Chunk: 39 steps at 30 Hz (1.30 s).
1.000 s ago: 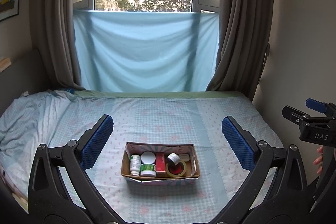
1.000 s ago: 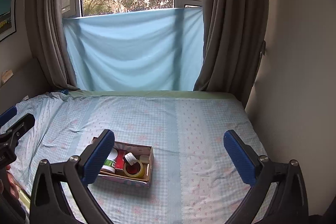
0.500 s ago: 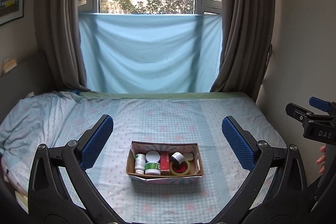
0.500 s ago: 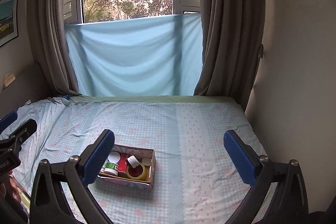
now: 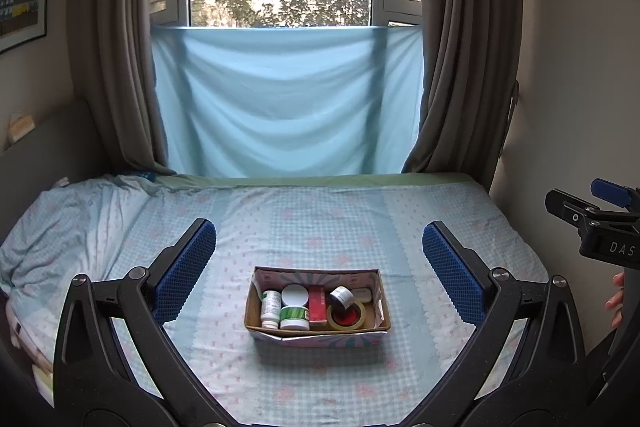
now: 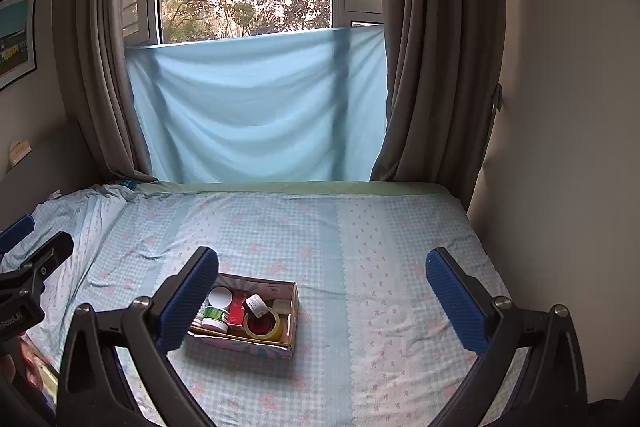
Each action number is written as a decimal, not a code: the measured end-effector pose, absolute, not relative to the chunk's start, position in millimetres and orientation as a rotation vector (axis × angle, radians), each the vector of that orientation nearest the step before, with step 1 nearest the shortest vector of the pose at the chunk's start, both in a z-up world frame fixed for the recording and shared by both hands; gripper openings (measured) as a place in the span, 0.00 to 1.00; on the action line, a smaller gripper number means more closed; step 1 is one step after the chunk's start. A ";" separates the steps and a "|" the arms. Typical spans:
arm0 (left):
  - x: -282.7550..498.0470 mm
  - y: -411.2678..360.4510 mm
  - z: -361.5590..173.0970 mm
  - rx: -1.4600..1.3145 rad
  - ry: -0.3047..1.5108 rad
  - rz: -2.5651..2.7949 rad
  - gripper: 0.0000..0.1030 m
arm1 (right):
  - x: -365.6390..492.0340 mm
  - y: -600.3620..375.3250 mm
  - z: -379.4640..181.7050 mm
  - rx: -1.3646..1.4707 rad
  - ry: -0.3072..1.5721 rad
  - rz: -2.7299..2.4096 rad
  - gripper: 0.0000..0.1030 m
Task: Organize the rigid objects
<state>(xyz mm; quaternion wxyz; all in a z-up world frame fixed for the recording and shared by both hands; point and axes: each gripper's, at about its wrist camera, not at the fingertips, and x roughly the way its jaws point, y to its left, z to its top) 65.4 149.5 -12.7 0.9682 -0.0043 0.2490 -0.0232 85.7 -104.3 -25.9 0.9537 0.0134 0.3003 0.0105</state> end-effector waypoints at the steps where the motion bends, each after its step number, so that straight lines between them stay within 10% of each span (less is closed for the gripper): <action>1: 65.2 149.2 -12.5 -0.007 0.503 -0.047 1.00 | 85.3 -105.2 -25.3 0.029 0.608 0.023 1.00; 39: 74.1 145.0 -19.8 -0.027 0.486 -0.009 1.00 | 86.8 -105.7 -23.8 0.031 0.589 0.017 1.00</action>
